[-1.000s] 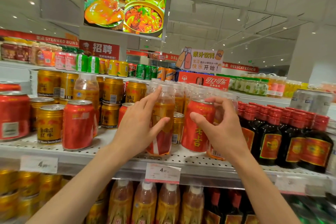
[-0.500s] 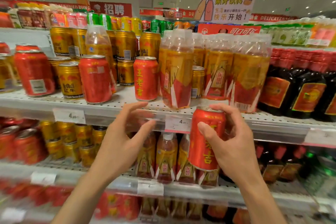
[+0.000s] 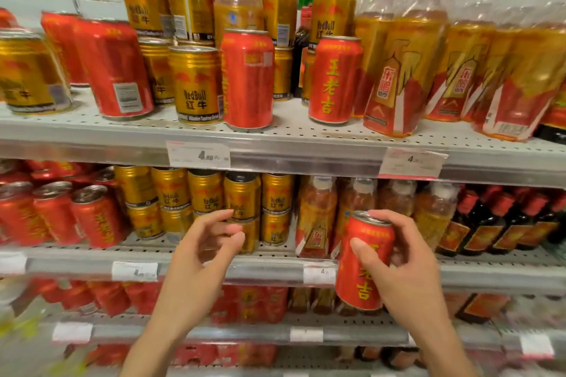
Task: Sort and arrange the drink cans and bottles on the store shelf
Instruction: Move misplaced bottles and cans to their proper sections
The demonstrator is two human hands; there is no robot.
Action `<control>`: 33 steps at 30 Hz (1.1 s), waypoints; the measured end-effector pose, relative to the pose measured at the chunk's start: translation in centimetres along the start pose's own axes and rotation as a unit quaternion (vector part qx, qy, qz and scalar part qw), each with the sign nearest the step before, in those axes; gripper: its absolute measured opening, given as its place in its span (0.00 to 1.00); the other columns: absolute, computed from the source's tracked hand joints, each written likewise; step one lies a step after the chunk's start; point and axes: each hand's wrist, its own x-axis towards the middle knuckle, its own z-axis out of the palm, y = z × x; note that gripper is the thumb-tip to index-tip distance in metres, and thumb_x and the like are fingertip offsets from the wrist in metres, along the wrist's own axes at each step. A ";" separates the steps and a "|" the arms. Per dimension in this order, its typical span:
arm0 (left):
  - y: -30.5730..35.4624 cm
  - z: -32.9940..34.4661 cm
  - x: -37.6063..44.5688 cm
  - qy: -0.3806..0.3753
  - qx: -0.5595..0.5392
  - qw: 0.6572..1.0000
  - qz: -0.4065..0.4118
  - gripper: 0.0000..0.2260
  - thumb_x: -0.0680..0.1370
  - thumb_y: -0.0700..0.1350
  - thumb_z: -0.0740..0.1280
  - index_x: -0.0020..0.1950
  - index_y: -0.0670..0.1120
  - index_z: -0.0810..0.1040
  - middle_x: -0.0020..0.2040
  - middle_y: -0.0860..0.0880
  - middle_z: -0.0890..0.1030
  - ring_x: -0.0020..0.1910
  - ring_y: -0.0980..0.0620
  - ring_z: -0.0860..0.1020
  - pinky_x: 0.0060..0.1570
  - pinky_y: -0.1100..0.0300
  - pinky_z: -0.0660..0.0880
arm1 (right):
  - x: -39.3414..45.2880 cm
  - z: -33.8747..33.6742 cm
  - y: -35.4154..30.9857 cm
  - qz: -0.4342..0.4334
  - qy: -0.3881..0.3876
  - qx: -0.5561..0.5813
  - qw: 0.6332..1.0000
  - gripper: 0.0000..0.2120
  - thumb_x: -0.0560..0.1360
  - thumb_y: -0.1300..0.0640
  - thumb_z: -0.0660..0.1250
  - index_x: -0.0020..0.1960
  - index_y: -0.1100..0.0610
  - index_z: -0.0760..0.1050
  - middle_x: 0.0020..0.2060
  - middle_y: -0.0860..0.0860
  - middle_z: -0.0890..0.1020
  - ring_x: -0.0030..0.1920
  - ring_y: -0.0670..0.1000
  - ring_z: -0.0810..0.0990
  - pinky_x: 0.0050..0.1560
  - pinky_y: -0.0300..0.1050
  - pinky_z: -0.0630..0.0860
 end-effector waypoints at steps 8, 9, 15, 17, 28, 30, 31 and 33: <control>-4.1 -11.6 2.7 -0.046 -0.005 0.999 -0.028 0.13 0.77 0.48 0.70 0.61 0.56 0.78 0.51 0.57 0.85 0.51 0.57 0.82 0.55 0.59 0.78 | -4.2 12.6 -0.8 0.030 0.038 0.008 0.999 0.19 0.68 0.55 0.78 0.55 0.43 0.77 0.55 0.43 0.81 0.47 0.39 0.83 0.41 0.32 0.79; -4.4 -12.7 2.9 -0.049 -0.004 0.998 -0.031 0.13 0.78 0.48 0.71 0.61 0.56 0.78 0.51 0.57 0.85 0.51 0.57 0.82 0.54 0.60 0.78 | -4.6 13.7 -1.0 0.030 0.035 0.009 0.999 0.19 0.66 0.51 0.77 0.54 0.42 0.78 0.54 0.42 0.81 0.48 0.40 0.83 0.42 0.33 0.80; -5.3 -16.9 3.7 -0.048 -0.018 0.998 -0.041 0.12 0.78 0.47 0.71 0.61 0.56 0.77 0.51 0.58 0.85 0.52 0.57 0.82 0.54 0.61 0.77 | -5.6 18.0 -2.1 0.025 0.016 -0.006 1.000 0.24 0.61 0.42 0.76 0.56 0.41 0.78 0.53 0.39 0.82 0.51 0.43 0.83 0.46 0.40 0.82; -5.3 -17.5 3.7 -0.047 -0.017 0.998 -0.042 0.12 0.78 0.47 0.71 0.61 0.56 0.78 0.51 0.57 0.85 0.52 0.57 0.82 0.54 0.61 0.77 | -5.5 18.7 -2.4 0.023 0.008 -0.006 1.000 0.23 0.61 0.43 0.76 0.55 0.40 0.78 0.53 0.40 0.82 0.51 0.43 0.83 0.47 0.39 0.82; -5.6 -21.6 3.1 -0.033 -0.001 0.998 -0.047 0.11 0.78 0.46 0.71 0.59 0.57 0.80 0.51 0.55 0.85 0.52 0.57 0.82 0.51 0.66 0.77 | -5.3 24.0 -2.3 0.009 -0.030 0.025 0.999 0.21 0.68 0.55 0.79 0.54 0.38 0.77 0.51 0.36 0.82 0.50 0.40 0.83 0.45 0.32 0.79; -6.1 -22.9 3.2 -0.027 0.000 0.999 -0.042 0.10 0.78 0.46 0.71 0.59 0.55 0.80 0.50 0.55 0.85 0.51 0.57 0.82 0.50 0.70 0.76 | -5.5 25.1 -2.8 0.011 -0.034 0.022 0.999 0.21 0.68 0.56 0.79 0.55 0.40 0.77 0.51 0.37 0.82 0.50 0.38 0.82 0.45 0.30 0.79; -6.3 -23.5 3.3 -0.028 0.001 0.999 -0.038 0.10 0.78 0.46 0.71 0.59 0.55 0.80 0.50 0.55 0.85 0.51 0.58 0.83 0.50 0.71 0.76 | -5.6 25.6 -3.2 0.011 -0.034 0.017 0.999 0.21 0.68 0.56 0.79 0.56 0.40 0.77 0.51 0.36 0.82 0.51 0.38 0.82 0.45 0.29 0.78; -6.5 -24.8 4.0 -0.034 0.000 0.999 -0.030 0.10 0.78 0.46 0.71 0.59 0.55 0.80 0.51 0.55 0.85 0.51 0.57 0.83 0.50 0.71 0.76 | -5.8 26.7 -4.1 0.000 -0.030 -0.001 1.000 0.21 0.69 0.55 0.79 0.57 0.41 0.77 0.52 0.33 0.81 0.52 0.37 0.81 0.46 0.29 0.78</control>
